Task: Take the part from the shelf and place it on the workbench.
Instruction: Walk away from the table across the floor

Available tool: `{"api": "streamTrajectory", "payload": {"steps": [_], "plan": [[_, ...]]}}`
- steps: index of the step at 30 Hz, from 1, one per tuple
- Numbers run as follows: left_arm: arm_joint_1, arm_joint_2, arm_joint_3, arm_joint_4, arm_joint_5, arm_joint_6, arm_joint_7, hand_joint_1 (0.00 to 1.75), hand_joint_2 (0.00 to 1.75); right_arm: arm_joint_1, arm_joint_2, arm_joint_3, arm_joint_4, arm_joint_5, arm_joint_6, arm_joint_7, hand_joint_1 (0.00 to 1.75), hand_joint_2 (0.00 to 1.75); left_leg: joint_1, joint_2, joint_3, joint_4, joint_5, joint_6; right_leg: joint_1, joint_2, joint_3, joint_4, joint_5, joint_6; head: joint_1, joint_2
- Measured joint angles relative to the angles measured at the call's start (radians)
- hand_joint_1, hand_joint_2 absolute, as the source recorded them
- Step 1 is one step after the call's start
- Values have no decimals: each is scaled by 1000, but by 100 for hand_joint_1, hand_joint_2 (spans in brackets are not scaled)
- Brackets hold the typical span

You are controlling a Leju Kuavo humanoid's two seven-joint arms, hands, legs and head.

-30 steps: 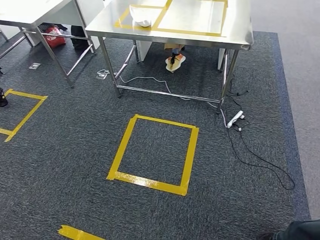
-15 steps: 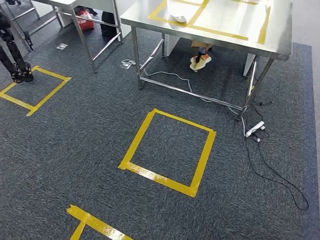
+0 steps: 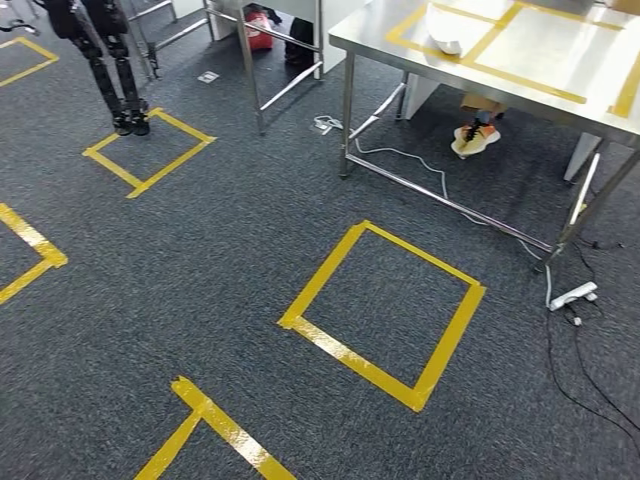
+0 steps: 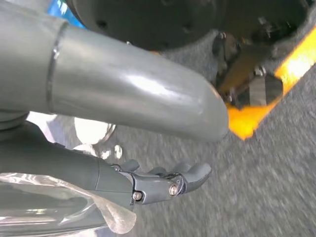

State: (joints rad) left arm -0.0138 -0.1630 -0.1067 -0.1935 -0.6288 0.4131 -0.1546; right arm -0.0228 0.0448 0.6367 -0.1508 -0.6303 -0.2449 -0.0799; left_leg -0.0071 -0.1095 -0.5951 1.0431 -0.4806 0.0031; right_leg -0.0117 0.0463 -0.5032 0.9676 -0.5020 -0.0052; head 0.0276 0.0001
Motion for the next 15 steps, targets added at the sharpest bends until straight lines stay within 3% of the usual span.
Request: {"api": "streamTrajectory", "payload": {"steps": [2,4,5,6,8,10,11,13,15], "plan": [[-2,2,0,0,0,-6,2,0,0,4,-1,0,0,-1,1,0,0,0,2,66,-51,107,-63,-13,-3,-36,7,-8,2,-2,-10,0],[-3,4,0,0,0,-8,2,0,0,7,-1,0,0,-1,2,0,0,0,14,94,-104,217,-106,-27,-4,-72,8,-8,-2,1,-13,0],[-2,4,0,0,0,-8,2,0,0,7,-1,0,0,-1,2,1,0,0,20,100,-110,232,-103,-34,-6,-88,9,-7,-5,4,-13,0],[-1,5,0,0,0,-8,2,0,0,6,-1,0,0,-1,3,1,0,0,26,105,-96,206,-81,-40,-9,-103,12,-6,-8,9,-13,0],[-1,6,0,0,0,-8,2,0,0,4,-1,0,0,-1,3,1,0,0,33,137,-24,72,-16,-52,-16,-128,18,-2,-18,24,-15,0],[-2,5,0,0,0,-8,2,0,0,3,-3,0,0,-1,3,1,0,0,33,163,25,-22,14,-46,-16,-146,20,5,-31,43,-17,0],[-2,4,0,1,0,-9,2,0,0,1,-4,0,0,-1,3,1,0,0,31,166,29,-30,11,-37,-14,-153,22,6,-34,51,-17,0],[-1,5,0,2,0,-9,2,0,0,-4,-3,1,0,-1,3,1,0,0,28,146,24,-28,10,-16,-17,-165,33,2,-37,64,-13,0],[-1,6,0,3,-1,-14,8,0,0,-8,-3,1,0,-1,3,1,0,0,27,127,24,-31,13,0,-22,-135,25,28,-63,71,-9,0]]}}
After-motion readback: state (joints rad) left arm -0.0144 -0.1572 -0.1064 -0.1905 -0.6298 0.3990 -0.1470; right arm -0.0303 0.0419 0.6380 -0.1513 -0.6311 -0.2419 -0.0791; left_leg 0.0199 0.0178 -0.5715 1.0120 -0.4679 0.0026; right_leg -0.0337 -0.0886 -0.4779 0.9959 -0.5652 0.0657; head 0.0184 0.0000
